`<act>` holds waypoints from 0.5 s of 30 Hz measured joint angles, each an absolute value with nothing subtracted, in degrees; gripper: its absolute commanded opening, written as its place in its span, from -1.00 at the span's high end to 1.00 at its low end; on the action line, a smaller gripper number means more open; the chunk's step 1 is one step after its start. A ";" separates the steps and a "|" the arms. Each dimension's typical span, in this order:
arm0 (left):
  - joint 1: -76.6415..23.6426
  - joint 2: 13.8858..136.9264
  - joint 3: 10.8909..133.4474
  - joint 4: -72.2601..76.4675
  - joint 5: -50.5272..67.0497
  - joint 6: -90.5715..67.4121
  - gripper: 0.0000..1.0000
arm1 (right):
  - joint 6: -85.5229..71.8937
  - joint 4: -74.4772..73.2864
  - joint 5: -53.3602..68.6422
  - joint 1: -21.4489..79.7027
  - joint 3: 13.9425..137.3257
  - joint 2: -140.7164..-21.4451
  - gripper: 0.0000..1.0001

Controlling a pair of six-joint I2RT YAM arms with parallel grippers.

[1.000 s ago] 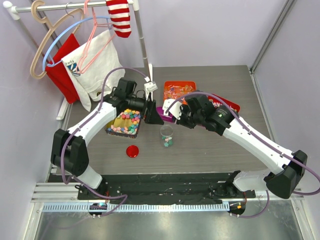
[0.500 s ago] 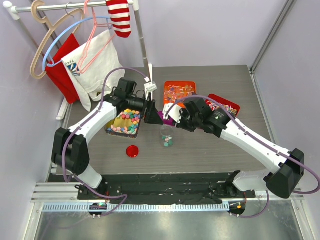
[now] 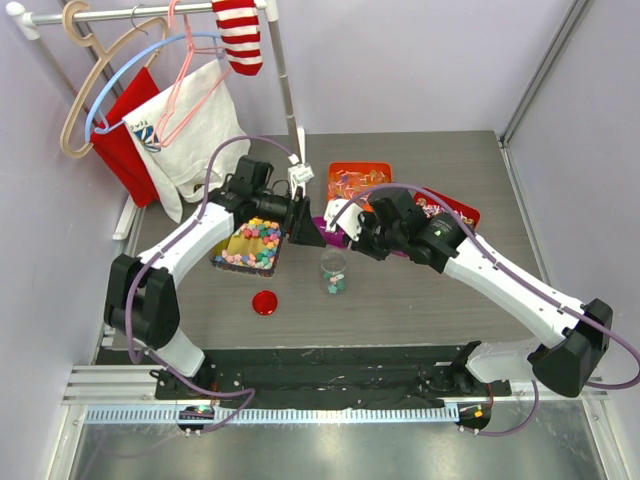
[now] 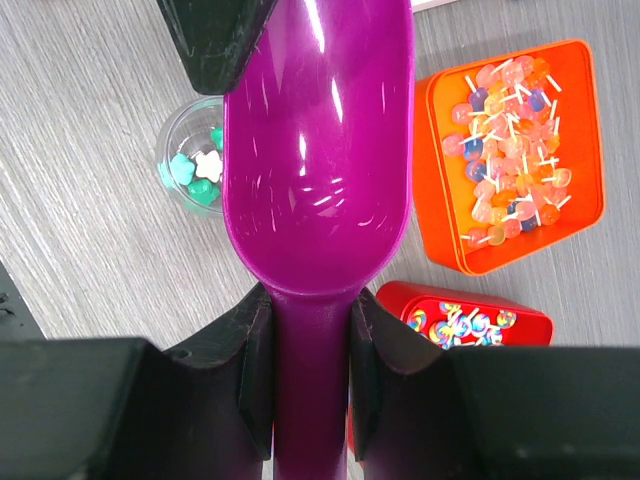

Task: Pack the candies
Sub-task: Adjust the spatula.

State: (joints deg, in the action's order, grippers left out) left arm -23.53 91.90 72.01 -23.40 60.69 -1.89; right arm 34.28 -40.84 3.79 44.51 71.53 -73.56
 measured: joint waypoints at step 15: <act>-22.41 94.08 72.01 -22.94 64.36 -5.72 0.13 | 34.61 -39.38 2.00 45.30 68.95 -73.56 0.98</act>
